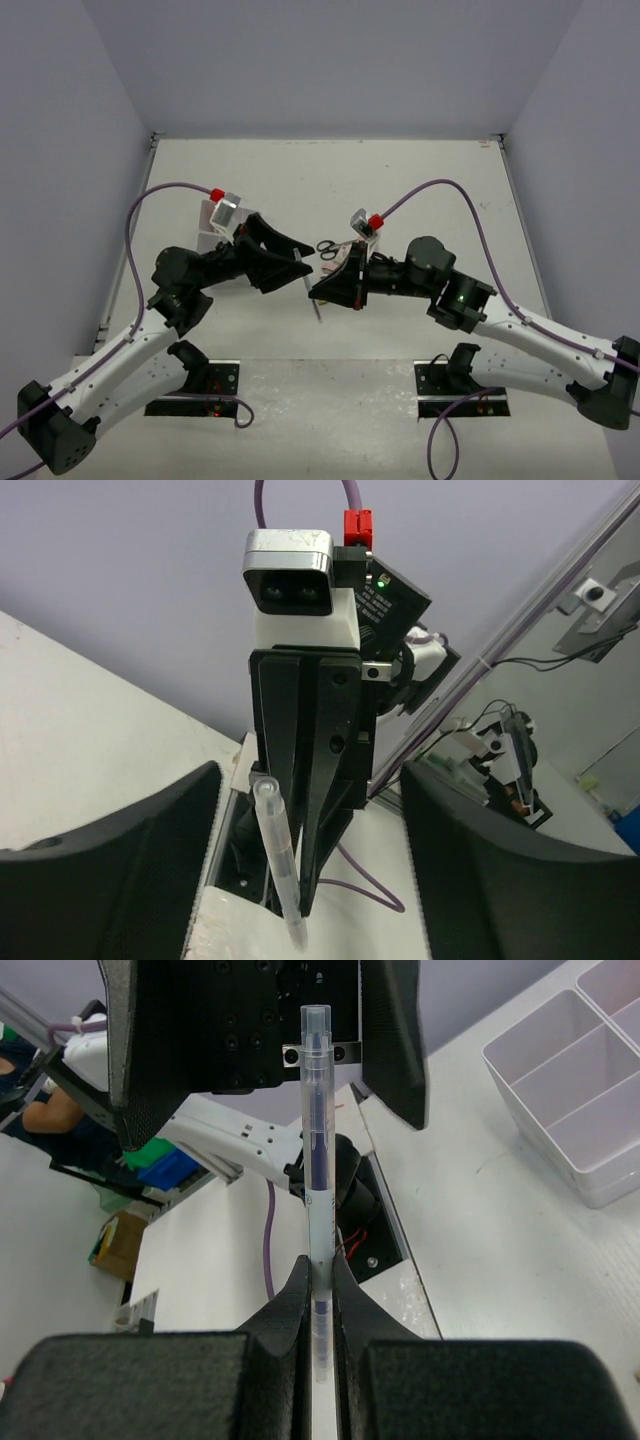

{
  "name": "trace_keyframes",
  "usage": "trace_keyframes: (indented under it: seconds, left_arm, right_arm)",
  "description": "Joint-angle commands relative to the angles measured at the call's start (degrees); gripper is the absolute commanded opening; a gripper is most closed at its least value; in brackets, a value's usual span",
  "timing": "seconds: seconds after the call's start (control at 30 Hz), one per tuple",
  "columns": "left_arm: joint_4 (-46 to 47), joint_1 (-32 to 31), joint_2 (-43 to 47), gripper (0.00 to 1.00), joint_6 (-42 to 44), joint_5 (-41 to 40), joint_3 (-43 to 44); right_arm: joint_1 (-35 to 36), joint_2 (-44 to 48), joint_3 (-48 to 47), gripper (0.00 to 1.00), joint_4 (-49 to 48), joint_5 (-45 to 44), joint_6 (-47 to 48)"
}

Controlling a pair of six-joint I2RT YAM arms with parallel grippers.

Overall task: Sort the stationery into containers
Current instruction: Pick up the pen from the center of the board, then place the pen in the storage box.

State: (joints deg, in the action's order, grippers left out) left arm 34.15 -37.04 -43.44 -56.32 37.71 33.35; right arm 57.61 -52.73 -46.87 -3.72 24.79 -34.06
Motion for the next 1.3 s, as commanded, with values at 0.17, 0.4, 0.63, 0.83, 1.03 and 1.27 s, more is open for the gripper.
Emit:
trace_keyframes:
  seconds: [0.17,0.4,0.63,0.83,1.03,1.27]
  left_arm:
    - [-1.1,-1.2,-1.7,0.00,2.0,1.1,3.7]
    - [-15.8,-1.3,-2.3,0.00,9.2,-1.3,9.5]
    - [-48.1,-1.2,-7.7,0.00,32.3,-43.6,27.1]
    - [-29.3,-0.9,-12.4,0.00,46.7,-89.2,25.5]
    - [-5.8,7.5,-22.2,0.00,65.7,-96.6,20.4]
    - [4.7,13.2,-27.0,0.00,66.5,-97.8,14.0]
  right_arm:
    - [0.4,0.3,-2.9,0.00,2.7,-5.5,2.7]
    - [0.4,5.0,-1.9,0.29,7.9,-12.7,4.9]
    - [0.3,13.4,0.9,0.99,20.6,-36.9,4.1]
    - [0.2,23.9,7.8,0.99,22.8,-41.2,4.8]
    - [0.2,27.7,11.6,0.99,23.5,-41.4,4.2]
    - [0.2,28.8,12.8,0.99,23.7,-40.7,3.7]
